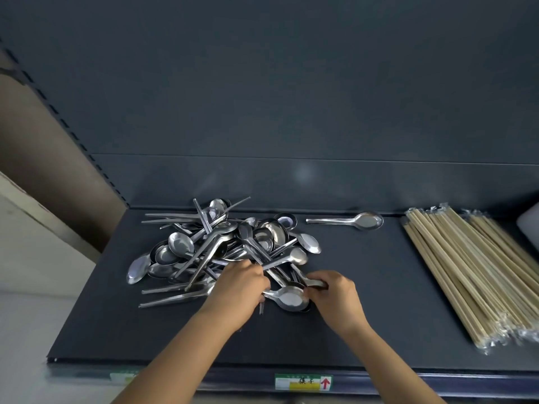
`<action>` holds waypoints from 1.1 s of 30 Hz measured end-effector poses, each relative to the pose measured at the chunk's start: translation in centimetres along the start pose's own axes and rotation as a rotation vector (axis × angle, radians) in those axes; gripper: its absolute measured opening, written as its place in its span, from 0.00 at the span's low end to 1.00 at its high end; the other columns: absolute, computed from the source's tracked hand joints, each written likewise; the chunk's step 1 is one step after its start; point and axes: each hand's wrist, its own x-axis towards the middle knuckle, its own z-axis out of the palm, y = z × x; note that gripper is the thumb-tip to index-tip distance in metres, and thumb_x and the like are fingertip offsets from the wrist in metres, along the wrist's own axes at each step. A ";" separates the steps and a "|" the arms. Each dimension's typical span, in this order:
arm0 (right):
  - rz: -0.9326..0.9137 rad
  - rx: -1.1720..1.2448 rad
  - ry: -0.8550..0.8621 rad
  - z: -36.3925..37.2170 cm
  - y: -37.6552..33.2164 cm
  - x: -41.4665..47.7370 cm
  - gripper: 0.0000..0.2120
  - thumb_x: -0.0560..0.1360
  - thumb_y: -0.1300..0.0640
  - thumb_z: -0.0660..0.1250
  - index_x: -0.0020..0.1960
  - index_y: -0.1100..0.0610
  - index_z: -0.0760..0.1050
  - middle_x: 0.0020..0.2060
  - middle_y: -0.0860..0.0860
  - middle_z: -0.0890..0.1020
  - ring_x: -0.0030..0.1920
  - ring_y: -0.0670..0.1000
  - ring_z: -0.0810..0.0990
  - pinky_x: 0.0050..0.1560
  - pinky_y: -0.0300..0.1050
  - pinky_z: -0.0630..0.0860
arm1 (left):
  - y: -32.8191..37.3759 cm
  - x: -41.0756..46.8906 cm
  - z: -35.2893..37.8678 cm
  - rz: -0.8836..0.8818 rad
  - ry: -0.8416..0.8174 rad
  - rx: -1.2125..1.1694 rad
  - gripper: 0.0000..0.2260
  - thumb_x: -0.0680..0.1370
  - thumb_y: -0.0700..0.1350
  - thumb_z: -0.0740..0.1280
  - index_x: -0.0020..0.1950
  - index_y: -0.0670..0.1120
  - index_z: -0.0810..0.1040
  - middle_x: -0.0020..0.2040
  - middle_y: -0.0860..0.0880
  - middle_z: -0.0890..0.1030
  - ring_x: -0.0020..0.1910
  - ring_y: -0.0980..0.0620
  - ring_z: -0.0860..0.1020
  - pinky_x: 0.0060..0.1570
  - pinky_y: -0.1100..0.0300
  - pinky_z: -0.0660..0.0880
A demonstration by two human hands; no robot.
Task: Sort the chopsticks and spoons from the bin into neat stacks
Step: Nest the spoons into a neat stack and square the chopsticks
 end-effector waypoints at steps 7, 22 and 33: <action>0.011 0.157 0.157 -2.5 -0.3 -1.1 0.12 0.67 0.62 0.76 0.49 0.55 0.82 0.38 0.40 0.81 0.39 0.36 0.79 0.39 0.22 0.70 | 0.3 0.2 -0.1 0.053 -0.008 0.016 0.12 0.80 0.48 0.62 0.62 0.47 0.76 0.56 0.50 0.77 0.59 0.49 0.72 0.57 0.56 0.66; -0.241 0.032 0.143 -3.1 -0.7 -4.1 0.12 0.71 0.68 0.71 0.48 0.52 0.83 0.39 0.35 0.81 0.43 0.36 0.80 0.40 0.26 0.73 | 0.0 0.3 0.2 0.057 0.060 -0.047 0.12 0.79 0.43 0.63 0.61 0.47 0.78 0.56 0.50 0.76 0.57 0.49 0.73 0.56 0.55 0.69; -0.285 0.075 0.297 -2.4 -1.2 -4.8 0.16 0.70 0.66 0.72 0.54 0.51 0.80 0.40 0.42 0.83 0.44 0.37 0.80 0.43 0.27 0.73 | -1.3 -0.3 0.1 0.032 0.231 -0.126 0.13 0.80 0.45 0.62 0.64 0.52 0.75 0.59 0.55 0.75 0.60 0.54 0.70 0.63 0.56 0.66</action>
